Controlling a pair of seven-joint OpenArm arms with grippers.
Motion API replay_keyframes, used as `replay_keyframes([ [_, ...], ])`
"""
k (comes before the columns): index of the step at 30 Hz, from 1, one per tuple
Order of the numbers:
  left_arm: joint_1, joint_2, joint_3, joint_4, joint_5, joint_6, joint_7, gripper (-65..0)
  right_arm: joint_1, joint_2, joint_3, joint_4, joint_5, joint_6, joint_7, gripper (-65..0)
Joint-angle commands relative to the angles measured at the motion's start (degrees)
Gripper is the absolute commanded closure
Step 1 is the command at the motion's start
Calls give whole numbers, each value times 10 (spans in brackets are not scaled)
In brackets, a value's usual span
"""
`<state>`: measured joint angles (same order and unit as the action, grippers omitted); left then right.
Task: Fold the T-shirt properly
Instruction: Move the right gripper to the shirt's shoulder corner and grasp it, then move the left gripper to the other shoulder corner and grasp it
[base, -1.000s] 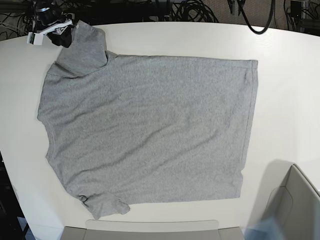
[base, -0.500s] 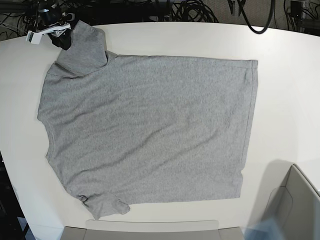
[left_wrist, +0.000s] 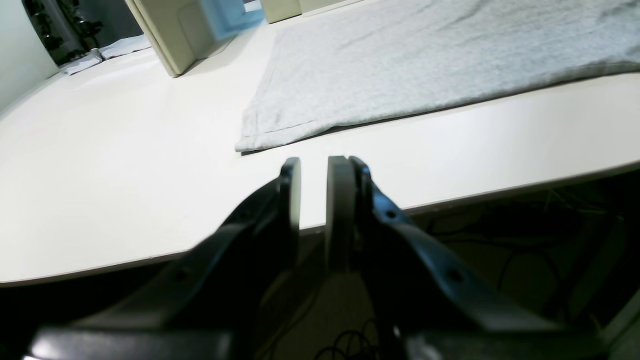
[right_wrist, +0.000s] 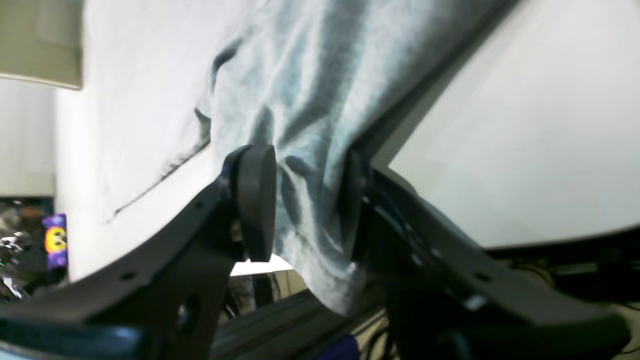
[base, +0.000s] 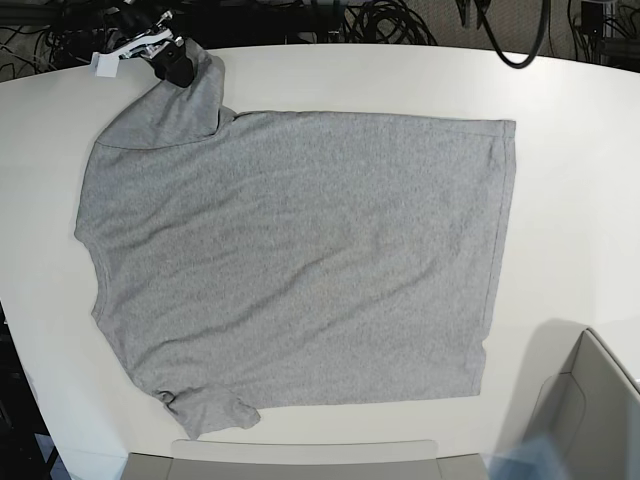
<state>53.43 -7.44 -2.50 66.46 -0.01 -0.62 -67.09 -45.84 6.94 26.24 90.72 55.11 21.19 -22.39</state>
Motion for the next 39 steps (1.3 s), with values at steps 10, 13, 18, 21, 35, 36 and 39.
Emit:
replay_keyframes([
  [10, 24, -1, 0, 30, 0, 4, -17, -105, 4, -5, 15, -2, -32, -13, -35, -216],
  [13, 24, -1, 0, 30, 0, 4, -16, -105, 15, -9, 14, -1, -47, -12, -32, -215],
  [18, 24, -1, 0, 30, 0, 4, -16, -105, 21, -10, 14, -1, -55, -12, -32, -179],
  [21, 23, -1, 1, 30, 0, 4, -13, -105, 22, -7, 14, -1, -55, -12, -35, -111],
  [35, 88, -4, 69, 286, -4, 3, 193, 0, 20, -6, 17, 22, -94, -12, -36, 0],
  [36, 90, -5, 70, 313, -4, 3, 218, 0, 20, -8, 18, 30, -111, -12, -36, 0],
  [39, 89, -5, 78, 386, -13, 2, 299, -36, 22, -9, 18, 45, -134, -12, -35, 0],
])
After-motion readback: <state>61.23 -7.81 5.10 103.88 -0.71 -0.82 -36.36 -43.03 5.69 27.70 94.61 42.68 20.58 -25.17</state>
